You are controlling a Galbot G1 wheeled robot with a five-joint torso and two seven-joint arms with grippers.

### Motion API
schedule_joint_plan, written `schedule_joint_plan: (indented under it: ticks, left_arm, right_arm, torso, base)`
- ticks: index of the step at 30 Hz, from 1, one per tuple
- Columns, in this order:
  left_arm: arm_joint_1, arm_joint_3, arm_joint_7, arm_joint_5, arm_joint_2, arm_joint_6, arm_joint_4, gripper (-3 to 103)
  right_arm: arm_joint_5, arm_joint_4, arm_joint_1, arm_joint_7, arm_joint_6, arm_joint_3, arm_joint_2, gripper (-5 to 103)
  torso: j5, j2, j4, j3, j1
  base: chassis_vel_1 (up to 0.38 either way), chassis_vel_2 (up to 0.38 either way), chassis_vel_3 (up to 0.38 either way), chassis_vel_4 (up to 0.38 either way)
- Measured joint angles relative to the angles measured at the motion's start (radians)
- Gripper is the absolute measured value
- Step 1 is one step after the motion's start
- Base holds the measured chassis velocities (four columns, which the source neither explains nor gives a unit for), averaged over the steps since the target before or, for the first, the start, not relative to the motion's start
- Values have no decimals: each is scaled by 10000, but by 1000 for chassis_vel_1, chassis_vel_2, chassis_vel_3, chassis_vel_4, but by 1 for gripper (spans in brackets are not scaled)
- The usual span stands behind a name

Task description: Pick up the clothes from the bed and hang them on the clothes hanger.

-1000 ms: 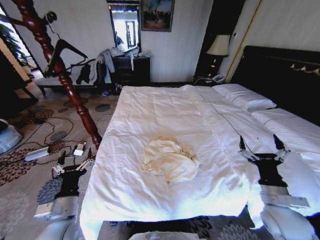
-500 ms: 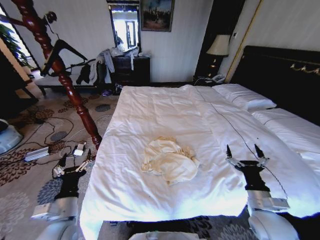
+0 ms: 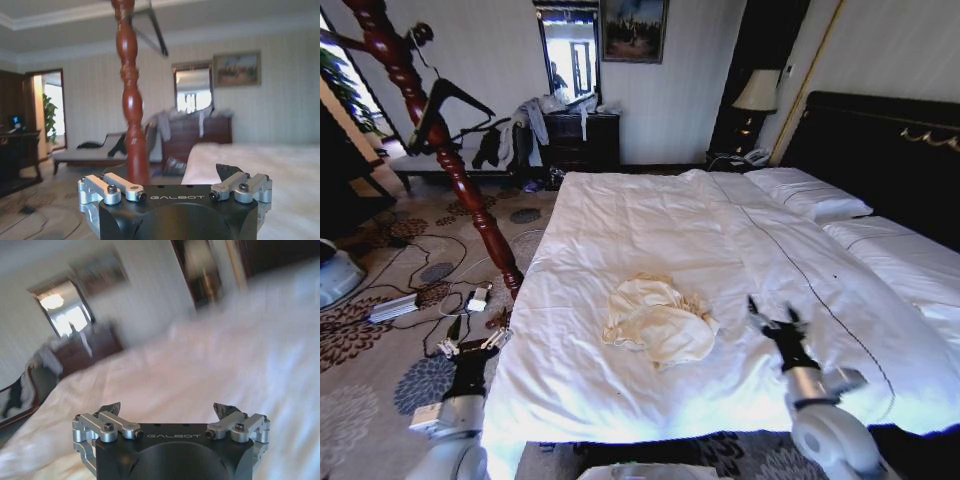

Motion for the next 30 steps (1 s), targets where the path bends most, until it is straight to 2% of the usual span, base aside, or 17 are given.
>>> schedule_joint_plan:
  ticks: [1, 2, 3, 5, 7, 11, 15, 24, 30]
  left_arm:
    - [81, -25, -3, 65, -33, -75, 222, 100]
    - [81, -25, -3, 65, -33, -75, 222, 100]
    - [247, -44, -2, 86, -99, -149, 360, 100]
    - [411, -63, 0, 104, -162, -225, 371, 100]
    - [530, -111, -1, 114, -194, -259, 295, 100]
    - [591, -200, -22, 115, -199, -266, 145, 100]
    - [697, -208, -91, 185, -276, -267, -25, 100]
    - [819, -45, -129, 608, -524, -299, -239, 100]
    - [837, 3, -166, 814, -631, -325, -233, 100]
  right_arm:
    - [1320, 22, 567, 603, -591, -217, -46, 100]
    - [1320, 22, 567, 603, -591, -217, -46, 100]
    - [2417, 14, 1117, 1162, -1068, -451, -34, 100]
    - [3099, -60, 1491, 1554, -1394, -751, 32, 100]
    - [3276, -203, 1638, 1712, -1535, -1072, 148, 100]
    - [3095, -399, 1632, 1766, -1624, -1495, 372, 100]
    - [2202, -764, 1460, 1552, -1649, -2001, 654, 100]
    - [901, -1266, 1154, 1440, -1462, -2200, 873, 100]
    - [709, -1208, 870, 1693, -1414, -2224, 947, 100]
  torso:
    - [-1, 0, 4, 1, 1]
    - [-1, 0, 4, 1, 1]
    - [1, 0, 10, 1, 2]
    - [0, 0, 9, 1, 1]
    - [2, 0, 2, 1, 0]
    - [5, 0, 0, 0, 1]
    - [2, 0, 0, 0, 0]
    - [3, 0, 1, 0, 0]
    - [1, 0, 1, -1, 0]
  base:
    - [0, 0, 0, 0]
    - [0, 0, 0, 0]
    - [0, 0, 0, 0]
    - [0, 0, 0, 0]
    - [0, 0, 0, 0]
    - [0, 0, 0, 0]
    - [0, 0, 0, 0]
    - [0, 0, 0, 0]
    - [0, 0, 0, 0]
